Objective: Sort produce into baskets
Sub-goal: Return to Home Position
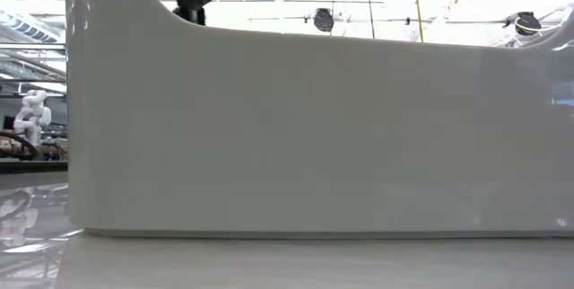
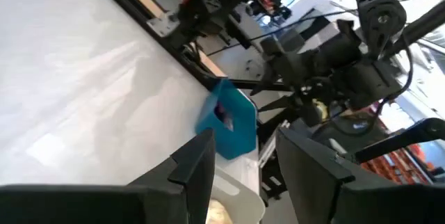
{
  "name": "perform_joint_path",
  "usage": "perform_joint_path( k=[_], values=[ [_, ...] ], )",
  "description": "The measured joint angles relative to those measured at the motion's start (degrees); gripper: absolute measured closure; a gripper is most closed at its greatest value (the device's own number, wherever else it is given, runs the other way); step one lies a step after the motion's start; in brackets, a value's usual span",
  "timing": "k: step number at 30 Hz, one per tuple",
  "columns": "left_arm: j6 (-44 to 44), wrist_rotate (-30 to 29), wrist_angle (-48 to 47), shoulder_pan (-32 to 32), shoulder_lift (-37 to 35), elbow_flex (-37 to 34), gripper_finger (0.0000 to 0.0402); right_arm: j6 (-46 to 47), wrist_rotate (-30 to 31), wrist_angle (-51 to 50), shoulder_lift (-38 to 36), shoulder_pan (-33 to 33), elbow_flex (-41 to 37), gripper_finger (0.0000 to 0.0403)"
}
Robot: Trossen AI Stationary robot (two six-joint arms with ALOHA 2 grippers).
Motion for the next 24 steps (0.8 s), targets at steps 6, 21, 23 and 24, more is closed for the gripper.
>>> perform_joint_path(
  k=[6,21,23,24],
  values=[
    [3.76,-0.3,-8.27,1.8,-9.24,0.0,0.0242,-4.46,5.84,-0.35,-7.38,-1.66,0.0,0.0246],
    [21.28,-2.35,-20.39,2.22,-24.8,0.0,0.0242,-20.09,24.39,-1.66,-25.34,-4.37,0.0,0.0269],
    [19.92,-3.2,-22.19,2.22,-25.25,0.0,0.0242,-24.2,27.25,-0.51,-27.3,-5.05,0.0,0.028],
    [19.03,-3.69,-23.31,2.22,-25.36,0.0,0.0242,-26.3,28.64,0.02,-28.33,-5.36,0.0,0.0288]
  ],
)
